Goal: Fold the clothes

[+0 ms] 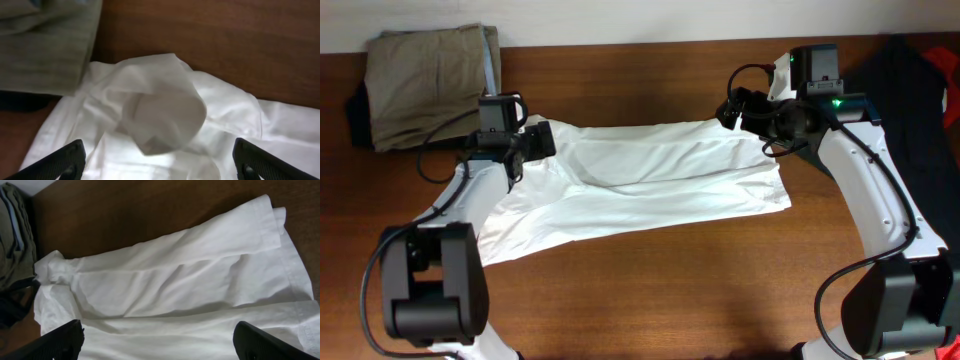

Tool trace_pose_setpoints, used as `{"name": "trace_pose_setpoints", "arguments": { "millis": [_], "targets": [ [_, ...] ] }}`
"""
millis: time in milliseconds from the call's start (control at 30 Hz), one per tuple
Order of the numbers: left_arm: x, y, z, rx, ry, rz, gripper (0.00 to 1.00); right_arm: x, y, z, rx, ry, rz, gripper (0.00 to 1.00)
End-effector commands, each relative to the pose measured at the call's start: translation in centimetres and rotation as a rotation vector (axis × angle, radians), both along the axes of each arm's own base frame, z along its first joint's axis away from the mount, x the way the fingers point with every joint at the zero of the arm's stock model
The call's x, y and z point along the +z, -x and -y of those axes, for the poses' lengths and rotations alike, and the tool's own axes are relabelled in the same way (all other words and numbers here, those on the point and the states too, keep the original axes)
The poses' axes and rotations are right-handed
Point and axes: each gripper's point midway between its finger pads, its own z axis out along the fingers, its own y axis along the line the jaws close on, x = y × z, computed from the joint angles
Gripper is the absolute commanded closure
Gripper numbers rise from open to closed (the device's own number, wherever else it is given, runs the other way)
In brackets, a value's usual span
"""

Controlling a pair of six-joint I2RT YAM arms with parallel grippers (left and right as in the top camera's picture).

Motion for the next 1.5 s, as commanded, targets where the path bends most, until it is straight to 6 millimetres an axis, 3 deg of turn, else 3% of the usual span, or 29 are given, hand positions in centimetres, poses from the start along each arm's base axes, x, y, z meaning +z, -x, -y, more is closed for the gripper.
{"name": "trace_pose_setpoints", "arguments": {
  "millis": [0,67,133,200,333,367,433,500,600,667,733,833,967,1100,1133,1167,1200,1300,1400,1467],
  "targets": [
    [0.0,-0.9,-0.1,-0.022,-0.01,0.027,0.09,-0.4,-0.1,0.1,0.006,0.023,0.0,0.02],
    [0.1,-1.0,-0.1,-0.025,-0.012,0.033,0.29,-0.5,-0.2,0.3,-0.002,0.036,0.0,0.01],
    [0.1,-1.0,-0.1,-0.025,-0.012,0.032,0.55,-0.5,-0.2,0.4,-0.004,0.038,0.0,0.01],
    [0.1,-0.9,-0.1,-0.025,-0.012,0.031,0.62,-0.5,-0.2,0.4,-0.004,0.038,0.0,0.02],
    [-0.3,-0.6,-0.1,-0.024,-0.013,0.01,0.66,-0.5,-0.2,0.4,-0.004,0.038,0.0,0.01],
    [-0.5,-0.4,-0.1,-0.024,-0.013,-0.001,0.86,-0.5,-0.2,0.4,-0.004,0.038,0.0,0.01],
    [-0.5,-0.3,-0.1,-0.024,-0.013,-0.006,0.98,-0.5,-0.2,0.4,-0.004,0.038,0.0,0.01],
    [-0.3,-0.3,-0.1,-0.024,-0.013,-0.002,1.0,-0.6,-0.2,0.6,-0.01,0.048,0.0,0.01],
    [1.9,-0.2,-0.1,-0.023,-0.012,0.036,1.0,-0.7,-0.3,0.8,-0.018,0.06,-0.002,0.01],
    [5.0,0.0,-0.1,-0.023,-0.013,0.09,1.0,-0.9,-0.3,0.8,-0.018,0.061,-0.006,0.01],
    [9.7,1.3,-0.1,-0.022,-0.013,0.164,1.0,-1.1,-0.4,0.8,-0.018,0.061,-0.009,0.02],
    [12.1,2.7,-0.1,-0.02,-0.01,0.181,1.0,-1.5,-0.5,0.8,-0.018,0.061,-0.018,0.01],
    [10.2,4.6,-0.1,0.049,0.055,0.077,1.0,-1.5,-0.5,0.8,-0.02,0.06,-0.019,0.01],
    [9.8,5.1,-0.2,0.081,0.079,0.054,0.99,-1.7,-0.6,1.5,-0.044,0.099,-0.017,0.01],
    [9.7,5.2,-0.4,0.088,0.07,0.05,0.92,-1.7,-0.6,1.5,-0.043,0.098,-0.018,0.01],
    [9.5,5.3,-0.8,0.106,0.05,0.043,0.92,-1.7,-0.6,1.5,-0.043,0.098,-0.019,0.01],
    [9.4,5.5,-1.2,0.12,0.035,0.037,0.99,-1.7,-0.6,1.5,-0.043,0.098,-0.02,0.01],
    [8.7,6.1,-1.3,0.127,0.026,-0.001,0.99,-1.7,-0.7,1.6,-0.046,0.102,-0.016,0.01],
    [8.4,6.3,-0.8,0.134,0.075,-0.012,1.0,-1.4,-3.0,2.5,-0.083,0.142,0.067,0.01],
    [8.4,6.3,-0.8,0.134,0.075,-0.012,1.0,-2.2,-4.4,3.5,-0.114,0.165,0.091,0.01]
  ]
}}
